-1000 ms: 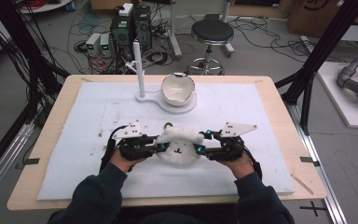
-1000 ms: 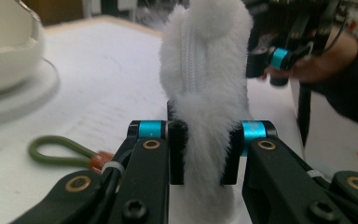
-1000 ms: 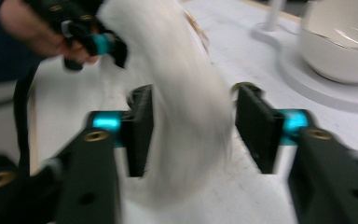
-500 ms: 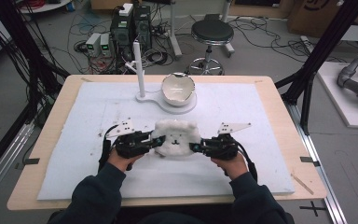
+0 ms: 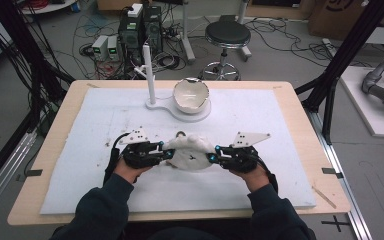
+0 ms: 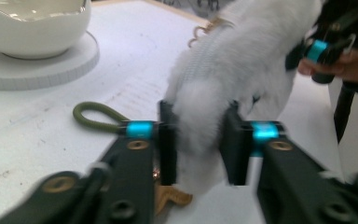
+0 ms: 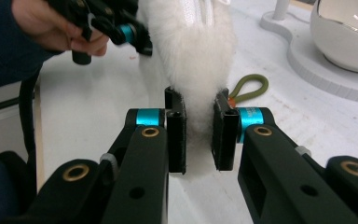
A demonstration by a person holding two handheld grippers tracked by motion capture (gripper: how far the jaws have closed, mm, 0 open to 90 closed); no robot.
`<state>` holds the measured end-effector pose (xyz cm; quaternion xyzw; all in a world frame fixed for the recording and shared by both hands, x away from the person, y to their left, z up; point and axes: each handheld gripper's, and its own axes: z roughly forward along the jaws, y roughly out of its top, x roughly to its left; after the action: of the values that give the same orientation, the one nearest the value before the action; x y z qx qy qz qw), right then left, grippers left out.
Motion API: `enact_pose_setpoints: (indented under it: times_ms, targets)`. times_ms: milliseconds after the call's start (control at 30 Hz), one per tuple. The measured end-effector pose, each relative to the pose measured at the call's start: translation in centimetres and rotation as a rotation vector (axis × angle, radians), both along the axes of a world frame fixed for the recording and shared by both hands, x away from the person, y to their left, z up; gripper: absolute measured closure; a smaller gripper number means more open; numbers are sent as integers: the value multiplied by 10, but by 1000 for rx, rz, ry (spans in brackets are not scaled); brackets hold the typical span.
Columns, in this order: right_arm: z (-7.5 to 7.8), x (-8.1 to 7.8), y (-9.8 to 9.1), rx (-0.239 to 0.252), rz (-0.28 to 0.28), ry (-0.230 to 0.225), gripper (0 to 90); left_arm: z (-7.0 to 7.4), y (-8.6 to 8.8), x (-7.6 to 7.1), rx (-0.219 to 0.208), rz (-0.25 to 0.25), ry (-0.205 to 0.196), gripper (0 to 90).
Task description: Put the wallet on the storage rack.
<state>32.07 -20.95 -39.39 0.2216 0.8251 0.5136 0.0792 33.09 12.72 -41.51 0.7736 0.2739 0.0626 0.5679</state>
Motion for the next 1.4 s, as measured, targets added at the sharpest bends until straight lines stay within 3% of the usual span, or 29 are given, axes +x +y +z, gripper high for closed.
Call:
enact_pose_setpoints:
  times_ms: [33,100,133,200,233,300,367,400,433,467,567,600,633,667,700,833,900,933,1000,1133,1200,1233,1267,1300,1400]
  targets:
    - [1,0,-2,32,-16,3,782,0,1,0,-30,-10,9,770]
    - [1,1,-3,51,-24,10,772,1,1,-1,-51,-15,4,780]
    - [0,3,-6,100,-51,30,722,2,2,-1,-62,-19,-8,798]
    - [0,3,-7,108,-59,35,686,4,2,-3,-81,-23,-24,804]
    - [-3,5,-7,120,-76,51,543,6,2,-4,-113,-28,-41,805]
    - [-7,8,-6,127,-98,83,454,8,2,-5,-128,-24,-58,805]
    - [-10,9,-7,135,-93,107,454,8,2,-6,-136,-31,-61,805]
    - [-13,12,-7,157,-84,141,524,7,1,-6,-137,-29,-60,805]
    - [-13,12,-7,157,-84,141,524,7,1,-6,-133,-30,-58,805]
    - [-13,12,-7,156,-66,150,662,6,0,-6,-124,-28,-52,804]
    - [-6,8,-8,143,-64,74,755,2,-2,-3,-84,-1,-24,725]
    - [5,6,-9,95,-96,-1,764,1,-3,-2,-59,25,-10,538]
    - [8,6,-9,78,-107,-31,767,1,-2,-1,-45,44,-2,493]
    - [8,6,-9,78,-107,-31,767,1,0,0,-40,61,-1,493]
    - [19,9,-9,52,-134,-73,769,3,7,1,-29,97,-16,460]
    - [29,16,-7,21,-159,-120,771,6,23,4,-28,153,-34,407]
    - [39,23,-4,7,-174,-155,772,7,42,7,-31,222,-40,361]
    - [39,23,-4,7,-174,-155,772,7,42,7,-31,222,-40,351]
    - [46,29,-2,-7,-183,-177,772,7,58,10,-36,279,-45,336]
    - [70,49,4,-49,-201,-221,772,7,81,13,-54,352,-34,256]
    - [74,53,5,-57,-202,-229,772,7,89,13,-63,373,-38,251]
    - [84,64,10,-106,-215,-264,772,6,91,14,-64,381,-42,247]
    - [84,64,10,-106,-215,-264,772,6,93,14,-65,386,-42,247]
    - [91,75,14,-142,-221,-287,772,6,94,14,-66,391,-43,246]
    - [96,94,19,-186,-237,-311,771,3,95,15,-55,396,-34,246]
